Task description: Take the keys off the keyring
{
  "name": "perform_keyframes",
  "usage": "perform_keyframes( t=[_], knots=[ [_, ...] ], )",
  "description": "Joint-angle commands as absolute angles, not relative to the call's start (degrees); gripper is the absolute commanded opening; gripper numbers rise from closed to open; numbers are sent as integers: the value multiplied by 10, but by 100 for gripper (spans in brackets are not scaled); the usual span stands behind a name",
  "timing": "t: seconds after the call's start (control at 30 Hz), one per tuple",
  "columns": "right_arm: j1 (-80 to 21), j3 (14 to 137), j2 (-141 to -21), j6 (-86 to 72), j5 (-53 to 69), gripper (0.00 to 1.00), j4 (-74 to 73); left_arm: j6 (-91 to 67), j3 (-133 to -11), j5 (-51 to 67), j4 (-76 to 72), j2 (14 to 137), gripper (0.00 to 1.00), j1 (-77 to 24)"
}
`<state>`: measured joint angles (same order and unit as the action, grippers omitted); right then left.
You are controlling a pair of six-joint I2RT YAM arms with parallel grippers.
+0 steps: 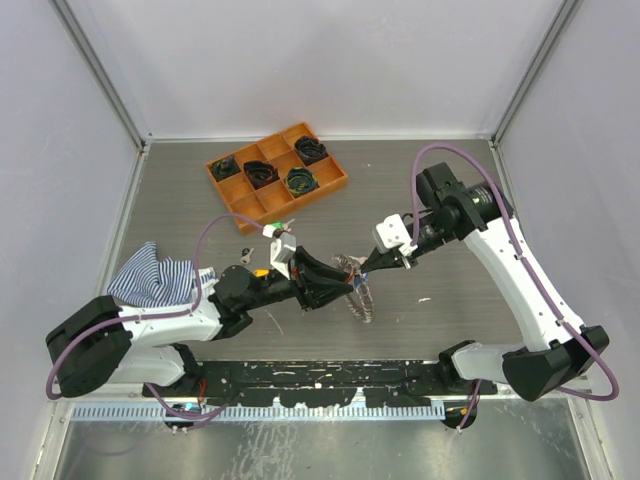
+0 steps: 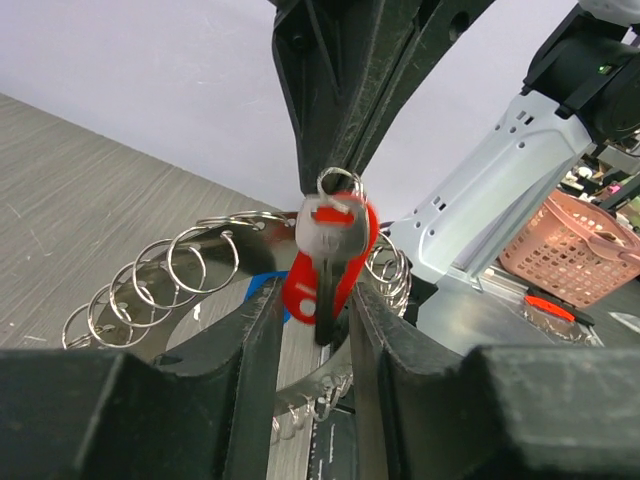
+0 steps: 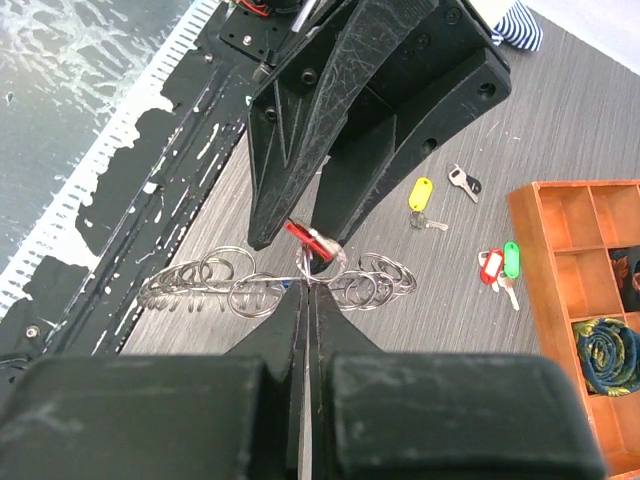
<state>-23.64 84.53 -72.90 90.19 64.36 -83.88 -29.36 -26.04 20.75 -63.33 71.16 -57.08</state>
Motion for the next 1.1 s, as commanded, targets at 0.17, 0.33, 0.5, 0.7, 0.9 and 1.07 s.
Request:
perform_keyframes(
  t=[0.17, 0.33, 0.5, 0.7, 0.9, 1.07],
  knots=[
    [-258, 879, -730, 892, 621, 1, -837, -271, -275, 210, -594, 684, 18, -565],
    [-264, 882, -732, 890, 610, 1, -838, -252, -277, 212, -565, 667, 15, -566],
    [-266, 883, -734, 888, 607, 1, -838, -218, -287, 209, -507, 649, 7, -566],
    [-267, 878, -734, 855, 607, 1, -819, -124, -305, 147, -399, 612, 5, -586],
    [-267, 859, -732, 802, 619, 1, -786, -18, -323, 55, -311, 590, 10, -626],
    [-267, 842, -730, 772, 631, 1, -764, 27, -341, 7, -308, 609, 13, -653]
  ],
)
